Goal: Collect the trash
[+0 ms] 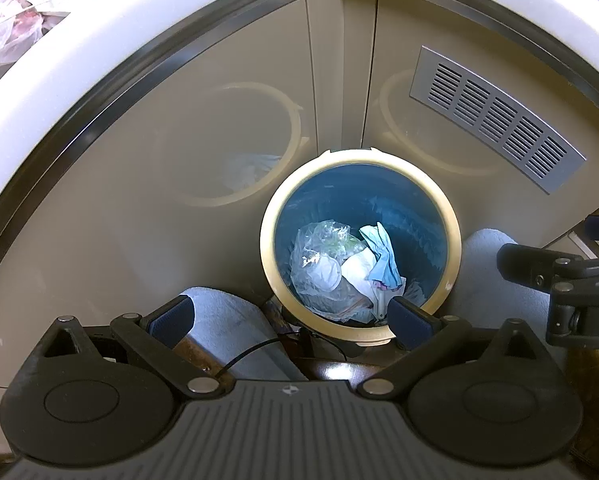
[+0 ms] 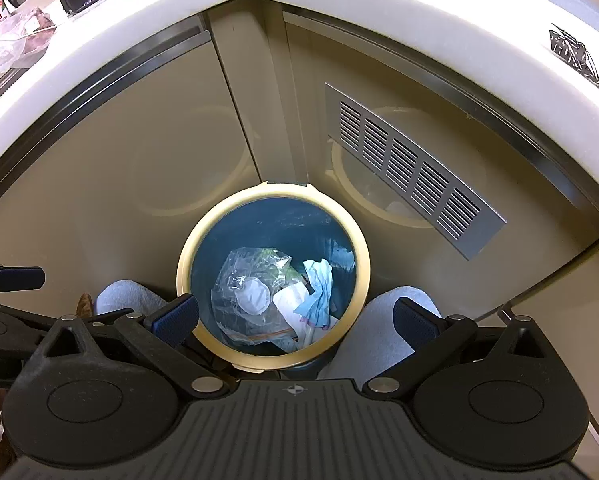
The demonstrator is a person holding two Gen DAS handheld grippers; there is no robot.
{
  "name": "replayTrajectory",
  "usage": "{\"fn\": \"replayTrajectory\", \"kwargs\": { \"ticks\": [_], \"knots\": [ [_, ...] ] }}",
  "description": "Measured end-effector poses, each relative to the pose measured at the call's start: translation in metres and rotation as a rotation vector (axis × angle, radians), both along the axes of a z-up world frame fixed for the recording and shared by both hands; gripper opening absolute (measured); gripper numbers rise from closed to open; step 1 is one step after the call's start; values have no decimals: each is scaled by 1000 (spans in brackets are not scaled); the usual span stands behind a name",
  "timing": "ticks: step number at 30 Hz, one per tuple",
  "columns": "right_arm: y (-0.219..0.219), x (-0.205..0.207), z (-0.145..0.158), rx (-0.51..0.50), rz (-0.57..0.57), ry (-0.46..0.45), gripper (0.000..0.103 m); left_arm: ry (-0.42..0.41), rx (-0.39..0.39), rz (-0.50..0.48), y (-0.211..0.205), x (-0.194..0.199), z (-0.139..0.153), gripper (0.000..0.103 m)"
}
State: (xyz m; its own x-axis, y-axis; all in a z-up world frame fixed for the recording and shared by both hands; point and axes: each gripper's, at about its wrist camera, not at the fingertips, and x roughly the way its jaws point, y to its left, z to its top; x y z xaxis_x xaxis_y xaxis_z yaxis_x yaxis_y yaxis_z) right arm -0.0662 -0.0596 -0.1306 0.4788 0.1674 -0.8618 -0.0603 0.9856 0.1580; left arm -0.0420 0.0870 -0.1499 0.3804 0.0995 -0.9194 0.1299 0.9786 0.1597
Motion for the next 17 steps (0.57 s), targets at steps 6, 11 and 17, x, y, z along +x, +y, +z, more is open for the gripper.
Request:
{"fn": "replayTrajectory", "kwargs": {
  "ticks": [6,11,17],
  "knots": [
    [-1,0,1,-2,1,-3,103,-3,1,-1,0,0,1,102],
    [-1,0,2,-1,1,-5,103,-6,2,0,0,-1,2,102],
    [-2,0,3,1,0,-8,103,-19,10,4,0,-2,4,102]
  ]
}}
